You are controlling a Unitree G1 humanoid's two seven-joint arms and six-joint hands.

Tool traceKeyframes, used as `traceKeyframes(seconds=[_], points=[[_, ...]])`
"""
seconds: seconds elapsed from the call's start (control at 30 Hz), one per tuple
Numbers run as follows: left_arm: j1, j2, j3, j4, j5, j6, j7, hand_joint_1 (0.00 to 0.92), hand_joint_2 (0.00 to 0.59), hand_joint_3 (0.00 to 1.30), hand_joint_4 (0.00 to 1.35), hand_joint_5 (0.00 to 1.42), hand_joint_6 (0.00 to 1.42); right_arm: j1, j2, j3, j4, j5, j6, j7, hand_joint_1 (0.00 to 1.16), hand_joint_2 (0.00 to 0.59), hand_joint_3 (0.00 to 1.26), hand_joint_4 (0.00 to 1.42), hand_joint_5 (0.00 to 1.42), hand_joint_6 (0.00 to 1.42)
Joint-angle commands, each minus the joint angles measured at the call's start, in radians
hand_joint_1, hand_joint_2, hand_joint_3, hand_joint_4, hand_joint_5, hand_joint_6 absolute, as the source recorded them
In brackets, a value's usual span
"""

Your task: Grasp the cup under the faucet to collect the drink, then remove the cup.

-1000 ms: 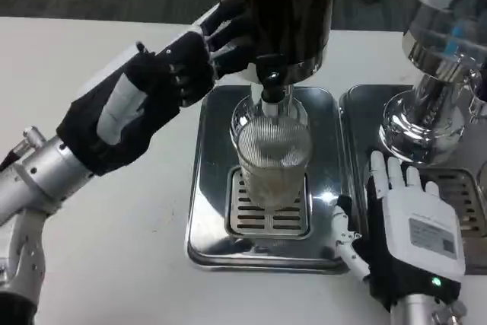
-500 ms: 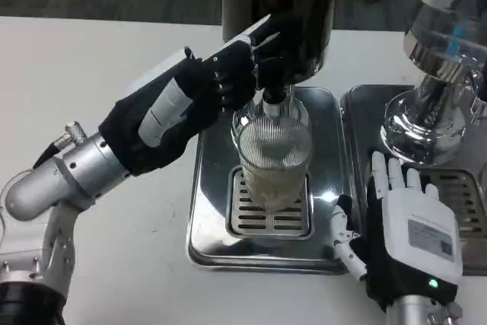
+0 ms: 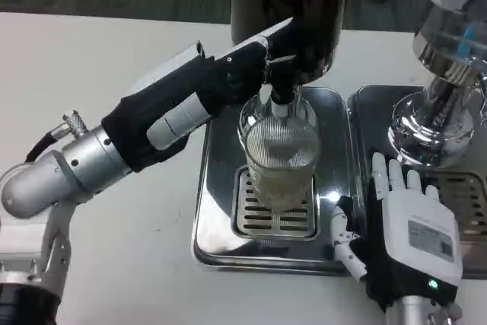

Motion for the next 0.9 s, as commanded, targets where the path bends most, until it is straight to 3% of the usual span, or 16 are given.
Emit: traceKeyframes(seconds=[0.03, 0.43, 0.9], points=[[0.011, 0.017, -0.027, -0.026, 0.055, -0.077, 0.002, 0.000, 0.067, 0.06, 0.00, 0.11, 0.05, 0.009, 0.002, -0.006, -0.003, 0.012, 0.003, -0.010, 0.05, 0.495, 0.00, 0.00, 0.00, 0.00], [0.024, 0.078, -0.063, 0.001, 0.179, -0.241, 0.079, 0.000, 0.066, 0.08, 0.00, 0.11, 0.06, 0.005, 0.005, -0.010, 0.005, 0.020, 0.003, -0.017, 0.05, 0.499, 0.00, 0.00, 0.00, 0.00], [0.051, 0.130, -0.124, -0.042, 0.287, -0.340, 0.194, 0.000, 0.066, 0.08, 0.00, 0.11, 0.07, -0.009, 0.005, -0.016, 0.012, 0.032, 0.000, -0.018, 0.06, 0.505, 0.00, 0.00, 0.00, 0.00]])
